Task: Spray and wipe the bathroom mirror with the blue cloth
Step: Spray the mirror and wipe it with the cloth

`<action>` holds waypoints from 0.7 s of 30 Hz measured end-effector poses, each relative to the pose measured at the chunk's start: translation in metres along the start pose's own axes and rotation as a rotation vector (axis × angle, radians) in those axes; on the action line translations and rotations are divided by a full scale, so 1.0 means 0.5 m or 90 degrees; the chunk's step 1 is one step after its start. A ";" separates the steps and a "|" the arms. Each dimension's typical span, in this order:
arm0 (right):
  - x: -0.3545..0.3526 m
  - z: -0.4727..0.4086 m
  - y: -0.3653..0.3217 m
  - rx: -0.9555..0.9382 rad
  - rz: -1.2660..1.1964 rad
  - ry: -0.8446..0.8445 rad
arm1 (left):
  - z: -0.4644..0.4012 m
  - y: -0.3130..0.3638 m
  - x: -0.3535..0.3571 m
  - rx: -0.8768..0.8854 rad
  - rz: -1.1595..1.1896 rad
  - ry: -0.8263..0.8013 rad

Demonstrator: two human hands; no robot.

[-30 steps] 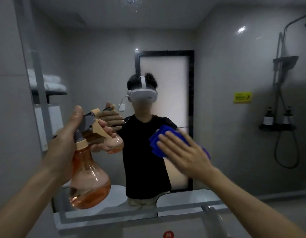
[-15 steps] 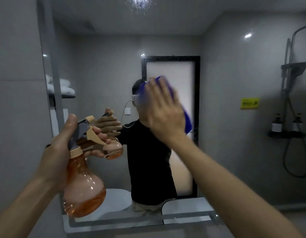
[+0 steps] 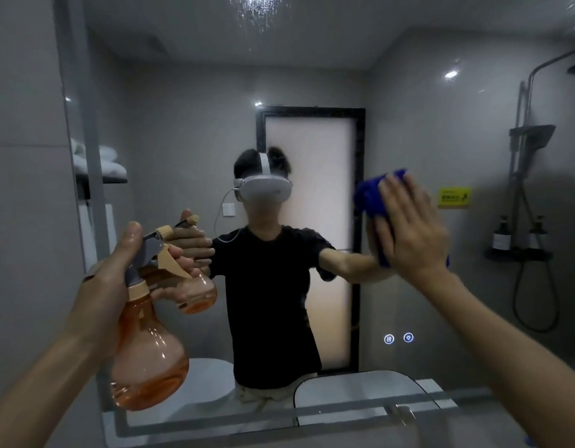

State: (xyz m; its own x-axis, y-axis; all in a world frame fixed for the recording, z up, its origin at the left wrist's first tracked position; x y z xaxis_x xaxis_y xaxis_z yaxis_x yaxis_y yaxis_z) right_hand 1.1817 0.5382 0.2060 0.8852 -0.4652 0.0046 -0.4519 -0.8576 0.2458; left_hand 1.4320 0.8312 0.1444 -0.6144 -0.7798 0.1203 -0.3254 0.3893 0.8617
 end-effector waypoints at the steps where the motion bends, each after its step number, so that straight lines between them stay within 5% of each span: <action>1: -0.002 -0.044 0.022 0.091 0.013 0.030 | -0.001 0.004 -0.003 0.006 -0.001 -0.001; 5: 0.042 -0.201 -0.032 0.305 -0.014 0.039 | 0.002 0.014 -0.023 0.016 -0.019 0.003; 9: 0.088 -0.205 -0.246 0.067 -0.045 0.024 | 0.004 0.027 -0.048 0.033 -0.038 0.020; 14: 0.110 0.026 -0.419 -0.246 -0.127 -0.147 | 0.014 0.022 -0.061 0.023 -0.073 0.031; 21: 0.094 0.145 -0.383 -0.294 -0.108 -0.173 | 0.043 -0.022 -0.097 -0.019 -0.082 0.045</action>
State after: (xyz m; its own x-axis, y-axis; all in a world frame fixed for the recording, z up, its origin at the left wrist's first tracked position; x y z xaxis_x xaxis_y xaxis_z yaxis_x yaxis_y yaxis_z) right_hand 1.3017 0.6647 0.0886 0.8535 -0.4210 -0.3070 -0.1562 -0.7689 0.6200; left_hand 1.4499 0.8752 0.1182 -0.5166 -0.8552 0.0409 -0.3767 0.2699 0.8862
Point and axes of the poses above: each hand's wrist, its own z-axis away from the middle knuckle, its own x-axis out of the palm, y = z × x, the point moved 10 cm from there along -z, towards the middle knuckle, and after that the axes turned 6 degrees about -z, right-handed, at the moved point
